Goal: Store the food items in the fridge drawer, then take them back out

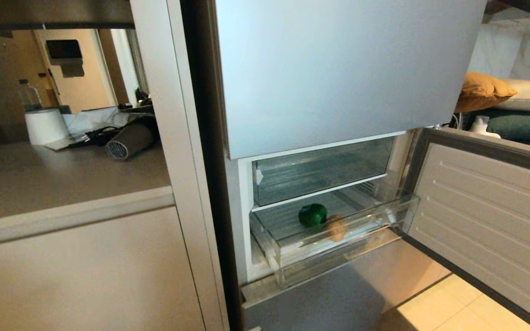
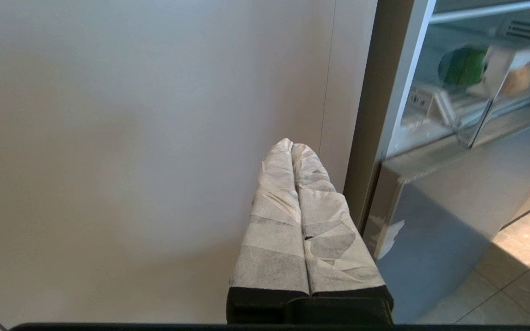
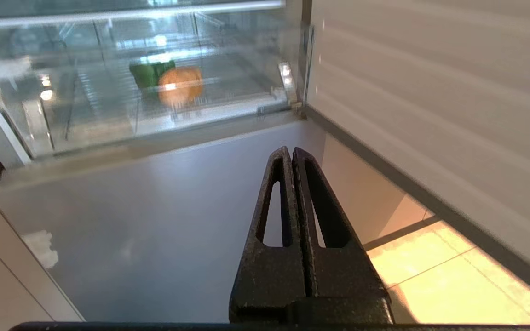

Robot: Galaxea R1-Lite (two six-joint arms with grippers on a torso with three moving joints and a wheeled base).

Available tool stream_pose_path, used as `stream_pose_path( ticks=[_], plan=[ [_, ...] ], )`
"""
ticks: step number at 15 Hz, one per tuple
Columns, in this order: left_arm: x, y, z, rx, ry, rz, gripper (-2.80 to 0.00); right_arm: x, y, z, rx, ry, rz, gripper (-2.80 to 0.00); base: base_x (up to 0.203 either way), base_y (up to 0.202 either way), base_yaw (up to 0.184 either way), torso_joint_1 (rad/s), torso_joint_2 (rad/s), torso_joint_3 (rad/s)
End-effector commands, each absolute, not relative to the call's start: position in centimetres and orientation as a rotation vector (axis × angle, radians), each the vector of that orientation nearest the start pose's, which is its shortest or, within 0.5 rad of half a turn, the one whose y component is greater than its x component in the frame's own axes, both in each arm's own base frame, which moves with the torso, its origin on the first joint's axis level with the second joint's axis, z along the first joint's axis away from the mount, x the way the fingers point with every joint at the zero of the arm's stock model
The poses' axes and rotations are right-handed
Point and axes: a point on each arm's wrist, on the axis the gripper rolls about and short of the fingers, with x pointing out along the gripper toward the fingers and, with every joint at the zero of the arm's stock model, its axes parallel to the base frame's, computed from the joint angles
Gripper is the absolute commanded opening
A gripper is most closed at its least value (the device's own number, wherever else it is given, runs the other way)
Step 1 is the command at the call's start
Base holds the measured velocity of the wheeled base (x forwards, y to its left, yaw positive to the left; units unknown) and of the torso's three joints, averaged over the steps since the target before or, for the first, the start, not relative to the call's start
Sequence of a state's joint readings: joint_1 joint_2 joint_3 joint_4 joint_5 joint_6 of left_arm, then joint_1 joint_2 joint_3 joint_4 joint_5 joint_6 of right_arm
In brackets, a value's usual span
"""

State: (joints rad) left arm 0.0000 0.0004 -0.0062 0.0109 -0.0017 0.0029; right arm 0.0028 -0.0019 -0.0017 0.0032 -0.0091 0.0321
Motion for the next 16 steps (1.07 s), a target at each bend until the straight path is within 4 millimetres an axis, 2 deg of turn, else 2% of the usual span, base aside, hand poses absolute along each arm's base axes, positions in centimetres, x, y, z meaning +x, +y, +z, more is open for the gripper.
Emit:
stream_pose_path(
  ticks=[1, 14, 16],
  plan=[
    [-2.33, 0.00, 7.61, 0.003, 0.005, -0.002, -2.80, -2.28, -0.03, 7.56, 0.032, 0.003, -0.006, -2.80, 0.000, 0.000, 0.000, 0.181, -0.44, -0.261],
    [-2.33, 0.00, 7.61, 0.003, 0.005, -0.002, -2.80, -2.28, -0.03, 7.56, 0.034, 0.003, -0.006, -2.80, 0.000, 0.000, 0.000, 0.155, -0.35, -0.199],
    [-2.33, 0.00, 7.61, 0.003, 0.005, -0.002, -2.80, -2.28, -0.03, 7.56, 0.034, 0.003, -0.008, -2.80, 0.000, 0.000, 0.000, 0.034, -0.05, -0.030]
  ],
)
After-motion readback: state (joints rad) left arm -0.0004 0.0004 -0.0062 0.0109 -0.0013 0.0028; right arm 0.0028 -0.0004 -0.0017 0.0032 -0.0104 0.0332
